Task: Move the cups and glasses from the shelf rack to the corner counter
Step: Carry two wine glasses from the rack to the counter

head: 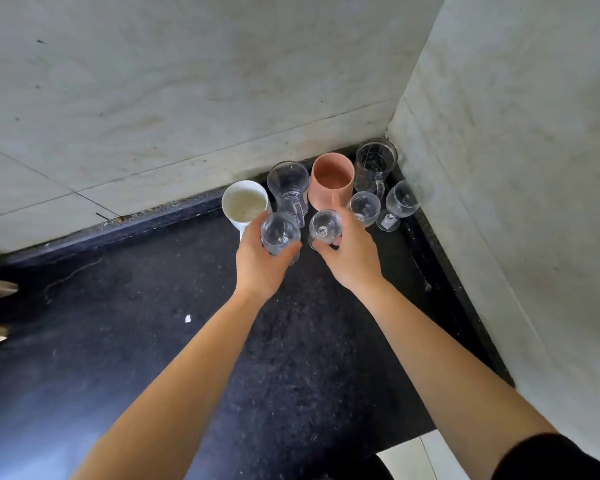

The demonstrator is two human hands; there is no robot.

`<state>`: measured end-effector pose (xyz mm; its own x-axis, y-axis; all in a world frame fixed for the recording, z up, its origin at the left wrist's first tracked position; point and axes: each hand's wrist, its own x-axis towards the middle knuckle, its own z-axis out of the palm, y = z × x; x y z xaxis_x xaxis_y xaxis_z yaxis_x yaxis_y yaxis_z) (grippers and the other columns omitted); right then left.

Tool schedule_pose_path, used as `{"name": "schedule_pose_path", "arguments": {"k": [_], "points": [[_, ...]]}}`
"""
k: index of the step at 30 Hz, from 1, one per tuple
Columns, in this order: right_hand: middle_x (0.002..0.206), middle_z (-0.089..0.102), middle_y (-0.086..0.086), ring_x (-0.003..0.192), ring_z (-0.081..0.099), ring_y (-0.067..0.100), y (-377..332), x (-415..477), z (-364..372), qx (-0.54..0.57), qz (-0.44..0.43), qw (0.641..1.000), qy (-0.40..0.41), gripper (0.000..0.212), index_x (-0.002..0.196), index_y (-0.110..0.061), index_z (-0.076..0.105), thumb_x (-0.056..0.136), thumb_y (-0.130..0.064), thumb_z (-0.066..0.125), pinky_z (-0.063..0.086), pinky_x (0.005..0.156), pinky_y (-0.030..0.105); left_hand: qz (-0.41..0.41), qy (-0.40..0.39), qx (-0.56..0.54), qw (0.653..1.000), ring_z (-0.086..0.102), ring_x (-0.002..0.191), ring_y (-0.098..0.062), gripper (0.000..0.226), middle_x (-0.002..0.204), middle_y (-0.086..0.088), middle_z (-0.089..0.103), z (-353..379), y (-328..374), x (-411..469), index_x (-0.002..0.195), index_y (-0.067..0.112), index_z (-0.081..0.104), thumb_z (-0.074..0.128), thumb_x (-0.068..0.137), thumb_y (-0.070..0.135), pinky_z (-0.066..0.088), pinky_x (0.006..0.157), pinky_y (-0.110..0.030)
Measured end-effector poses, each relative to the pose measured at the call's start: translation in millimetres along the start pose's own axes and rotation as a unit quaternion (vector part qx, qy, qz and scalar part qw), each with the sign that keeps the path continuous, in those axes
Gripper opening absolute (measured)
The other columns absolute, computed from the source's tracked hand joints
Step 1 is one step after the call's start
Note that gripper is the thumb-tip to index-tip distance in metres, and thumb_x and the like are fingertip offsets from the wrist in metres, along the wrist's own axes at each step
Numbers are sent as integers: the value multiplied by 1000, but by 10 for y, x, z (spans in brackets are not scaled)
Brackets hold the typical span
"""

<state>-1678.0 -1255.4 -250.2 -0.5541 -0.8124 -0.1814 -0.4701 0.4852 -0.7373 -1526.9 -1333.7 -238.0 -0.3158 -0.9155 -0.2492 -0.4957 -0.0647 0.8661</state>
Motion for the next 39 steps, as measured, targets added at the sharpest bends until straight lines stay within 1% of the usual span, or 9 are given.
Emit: {"name": "schedule_pose_path", "arguments": {"k": [10, 14, 17, 19, 21, 23, 28, 34, 39], "points": [[147, 55, 2, 114, 67, 26, -103, 56, 37, -94, -16, 995, -4, 91, 159, -29, 15, 91, -30, 75, 58, 87, 47, 17, -45, 27, 999, 55, 126, -21, 83, 142, 3, 53, -82, 3, 114, 150, 25, 37, 81, 81, 29, 50, 103, -44], [157, 46, 2, 124, 63, 26, -173, 40, -50, -111, -5, 993, -43, 102, 162, -29, 2, 91, -25, 75, 56, 98, 49, 28, -56, 40, 997, 51, 122, -11, 86, 135, 12, 50, -114, 58, 116, 151, 26, 33, 81, 80, 29, 49, 99, -36], [148, 52, 4, 118, 65, 27, -258, 5, -144, -113, -16, 992, -54, 96, 161, -28, 8, 91, -19, 73, 57, 92, 50, 49, -59, 60, 995, 48, 116, -6, 83, 124, 25, 47, -176, 166, 91, 148, 31, 33, 76, 78, 41, 43, 86, -18], [138, 58, 6, 108, 68, 28, -342, -41, -225, -126, -35, 990, -46, 84, 158, -26, 20, 91, -16, 71, 58, 83, 49, 60, -53, 90, 993, 45, 129, -17, 79, 142, 12, 47, -268, 274, 57, 150, 29, 31, 72, 84, 43, 44, 96, -26], [134, 59, 8, 103, 68, 32, -479, -81, -345, -146, -58, 987, -37, 70, 152, -22, 30, 93, -16, 66, 57, 75, 47, 77, -23, 129, 988, 37, 140, -25, 75, 156, -1, 38, -429, 408, 5, 154, 24, 28, 65, 91, 43, 40, 105, -40], [135, 57, 10, 106, 66, 37, -643, -85, -480, -152, -96, 984, -17, 58, 150, -18, 34, 98, -17, 58, 54, 73, 45, 111, 16, 161, 981, 31, 144, -25, 69, 159, -3, 34, -641, 565, -73, 155, 21, 28, 58, 96, 42, 34, 113, -44], [162, 35, 12, 142, 44, 33, -1218, -117, -695, -117, -212, 970, 39, 53, 155, -15, 37, 106, -34, 45, 48, 101, 46, 158, 155, 227, 948, 24, 148, -27, 62, 163, -6, 27, -1294, 956, -493, 156, 15, 26, 45, 103, 41, 26, 119, -43], [171, 14, 9, 153, 27, 33, -1853, -544, -402, -64, -363, 929, 8, 62, 160, -22, 26, 105, -50, 36, 32, 118, 50, 80, 334, 283, 896, 23, 148, -28, 60, 163, -6, 27, -1884, 909, -1667, 155, 16, 30, 43, 103, 43, 25, 117, -44], [168, 18, 20, 154, 21, 38, -2491, -1459, 168, -10, -496, 865, -73, 64, 159, -16, 29, 105, -49, 39, 24, 122, 52, -29, 442, 368, 818, 21, 149, -33, 61, 161, -13, 28, -2432, 565, -3027, 153, 14, 35, 45, 101, 45, 22, 118, -48]]}}
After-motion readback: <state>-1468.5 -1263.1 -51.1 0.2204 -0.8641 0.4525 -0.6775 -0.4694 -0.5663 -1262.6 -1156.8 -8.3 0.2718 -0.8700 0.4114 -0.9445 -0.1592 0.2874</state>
